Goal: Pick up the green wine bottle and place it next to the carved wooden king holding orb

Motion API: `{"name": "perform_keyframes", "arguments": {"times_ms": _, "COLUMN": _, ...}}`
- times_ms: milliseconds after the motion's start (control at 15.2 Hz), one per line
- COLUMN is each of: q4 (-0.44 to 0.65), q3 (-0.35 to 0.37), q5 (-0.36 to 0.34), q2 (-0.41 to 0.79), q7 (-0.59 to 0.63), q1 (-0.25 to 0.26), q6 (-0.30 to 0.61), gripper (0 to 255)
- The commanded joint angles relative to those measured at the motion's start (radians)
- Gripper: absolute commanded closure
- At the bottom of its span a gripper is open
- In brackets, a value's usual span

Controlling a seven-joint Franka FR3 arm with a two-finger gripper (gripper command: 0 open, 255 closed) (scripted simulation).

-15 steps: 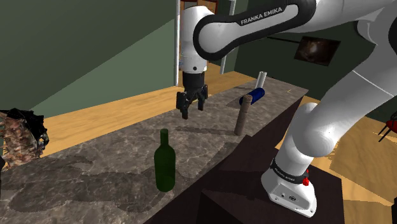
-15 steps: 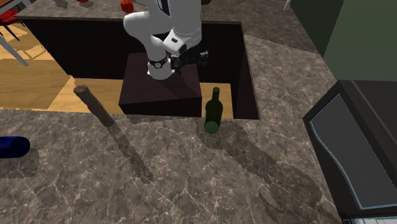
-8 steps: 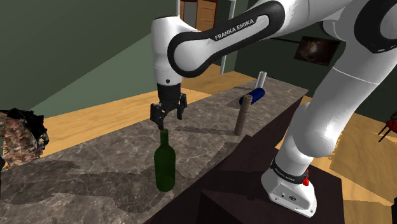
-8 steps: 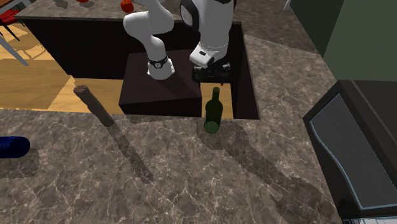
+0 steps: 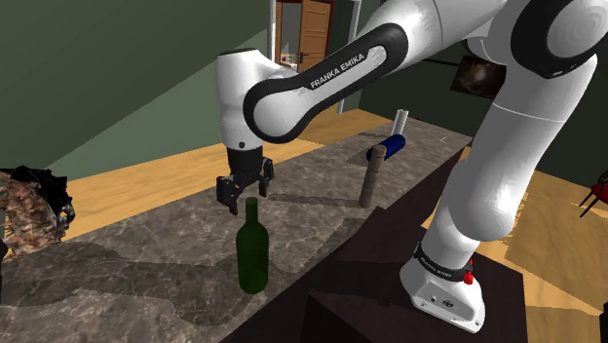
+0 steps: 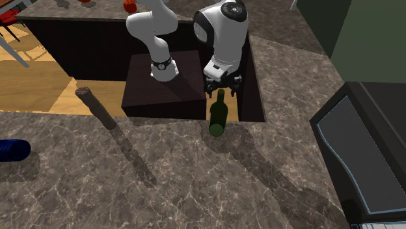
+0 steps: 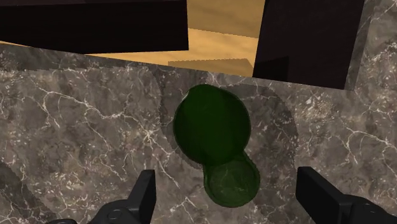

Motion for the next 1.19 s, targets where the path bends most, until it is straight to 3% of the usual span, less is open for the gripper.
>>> {"name": "perform_keyframes", "arguments": {"times_ms": 0, "q4": -0.013, "q3": 0.001, "q5": -0.006, "q2": 0.013, "q7": 0.005, "q1": 0.001, "q6": 0.026, "gripper": 0}}
{"name": "perform_keyframes", "arguments": {"times_ms": 528, "q4": -0.017, "q3": 0.001, "q5": -0.007, "q2": 0.017, "q7": 0.006, "q1": 0.001, "q6": 0.033, "gripper": 0}}
{"name": "perform_keyframes", "arguments": {"times_ms": 594, "q4": -0.017, "q3": 0.001, "q5": -0.007, "q2": 0.017, "q7": 0.006, "q1": 0.001, "q6": 0.033, "gripper": 255}}
{"name": "perform_keyframes", "arguments": {"times_ms": 1122, "q4": -0.017, "q3": 0.001, "q5": -0.007, "q2": 0.017, "q7": 0.006, "q1": 0.001, "q6": 0.033, "gripper": 255}}
